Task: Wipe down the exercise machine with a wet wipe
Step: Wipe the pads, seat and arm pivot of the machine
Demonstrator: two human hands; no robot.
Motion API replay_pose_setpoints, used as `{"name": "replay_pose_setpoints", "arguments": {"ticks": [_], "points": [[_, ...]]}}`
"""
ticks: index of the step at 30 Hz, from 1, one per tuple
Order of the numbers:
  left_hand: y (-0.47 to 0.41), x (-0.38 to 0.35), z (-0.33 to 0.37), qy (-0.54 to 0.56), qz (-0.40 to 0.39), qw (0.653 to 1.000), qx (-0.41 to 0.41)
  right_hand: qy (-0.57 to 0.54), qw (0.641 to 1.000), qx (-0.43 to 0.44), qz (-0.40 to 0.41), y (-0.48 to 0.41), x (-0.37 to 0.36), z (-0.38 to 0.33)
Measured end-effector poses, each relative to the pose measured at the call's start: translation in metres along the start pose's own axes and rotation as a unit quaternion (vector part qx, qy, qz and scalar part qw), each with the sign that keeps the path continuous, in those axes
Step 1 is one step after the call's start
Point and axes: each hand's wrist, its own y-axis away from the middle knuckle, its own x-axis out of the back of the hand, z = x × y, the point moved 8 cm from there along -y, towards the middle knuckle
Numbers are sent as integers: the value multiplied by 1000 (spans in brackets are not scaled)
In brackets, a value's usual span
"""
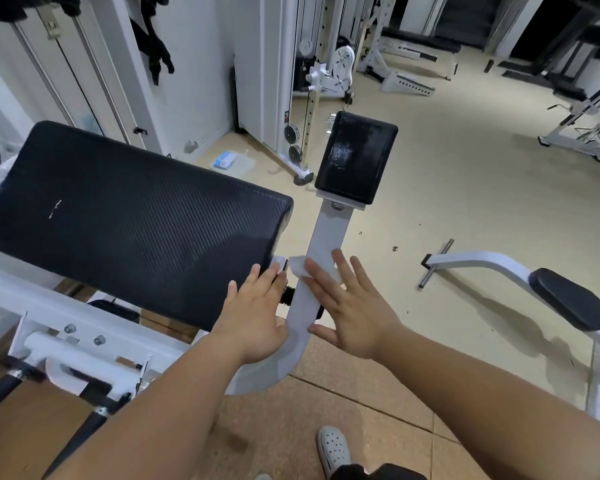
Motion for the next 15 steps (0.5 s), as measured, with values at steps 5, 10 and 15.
{"name": "replay_pose_setpoints", "arguments": {"ticks": [5, 10, 15], "points": [[-2, -1, 0, -10, -22, 1000, 12, 54, 997, -41, 20, -14, 30, 54], [-3, -3, 0, -13, -28, 999, 11, -52, 983, -177, 14, -14, 24, 34], [-4, -6, -4, -2, -26, 1000, -2, -46, 997, -41, -41, 6, -9, -5]]}}
